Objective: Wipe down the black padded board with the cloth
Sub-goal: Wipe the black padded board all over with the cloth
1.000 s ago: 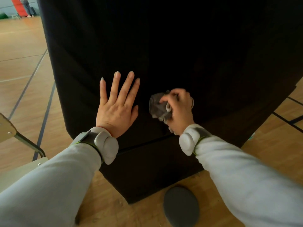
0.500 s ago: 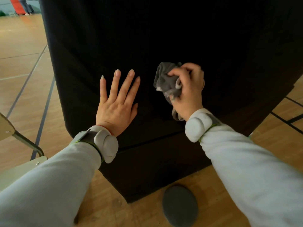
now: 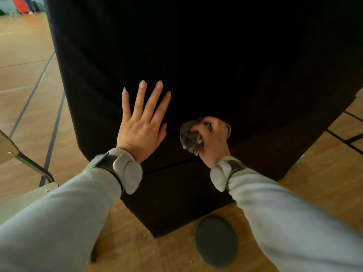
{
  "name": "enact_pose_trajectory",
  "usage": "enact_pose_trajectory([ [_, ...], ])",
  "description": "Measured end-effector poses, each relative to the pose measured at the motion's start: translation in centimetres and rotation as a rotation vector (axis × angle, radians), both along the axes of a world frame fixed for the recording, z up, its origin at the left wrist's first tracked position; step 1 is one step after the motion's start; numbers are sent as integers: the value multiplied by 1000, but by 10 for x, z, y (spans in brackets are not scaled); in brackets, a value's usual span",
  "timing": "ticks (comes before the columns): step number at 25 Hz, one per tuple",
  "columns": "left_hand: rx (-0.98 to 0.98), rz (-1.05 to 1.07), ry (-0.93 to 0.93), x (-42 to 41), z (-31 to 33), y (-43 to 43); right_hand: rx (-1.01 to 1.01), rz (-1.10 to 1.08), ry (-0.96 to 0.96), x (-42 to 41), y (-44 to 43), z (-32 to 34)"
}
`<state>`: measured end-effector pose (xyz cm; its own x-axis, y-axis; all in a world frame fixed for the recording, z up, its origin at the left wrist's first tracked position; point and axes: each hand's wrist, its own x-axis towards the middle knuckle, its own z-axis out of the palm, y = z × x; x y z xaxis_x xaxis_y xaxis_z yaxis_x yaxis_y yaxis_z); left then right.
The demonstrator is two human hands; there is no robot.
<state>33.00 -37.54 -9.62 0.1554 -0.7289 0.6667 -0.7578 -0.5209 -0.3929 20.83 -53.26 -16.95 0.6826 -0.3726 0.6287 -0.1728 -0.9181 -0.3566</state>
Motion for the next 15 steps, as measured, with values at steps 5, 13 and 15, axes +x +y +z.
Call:
enact_pose_trajectory([
  [5, 38, -11, -6, 3, -13, 10, 22, 58, -35, -15, -7, 8],
  [13, -3, 9, -10, 6, -21, 4, 51, -83, -333, 16, -8, 33],
  [15, -13, 13, -26, 6, -22, 3, 85, -43, -235, 13, -2, 6],
])
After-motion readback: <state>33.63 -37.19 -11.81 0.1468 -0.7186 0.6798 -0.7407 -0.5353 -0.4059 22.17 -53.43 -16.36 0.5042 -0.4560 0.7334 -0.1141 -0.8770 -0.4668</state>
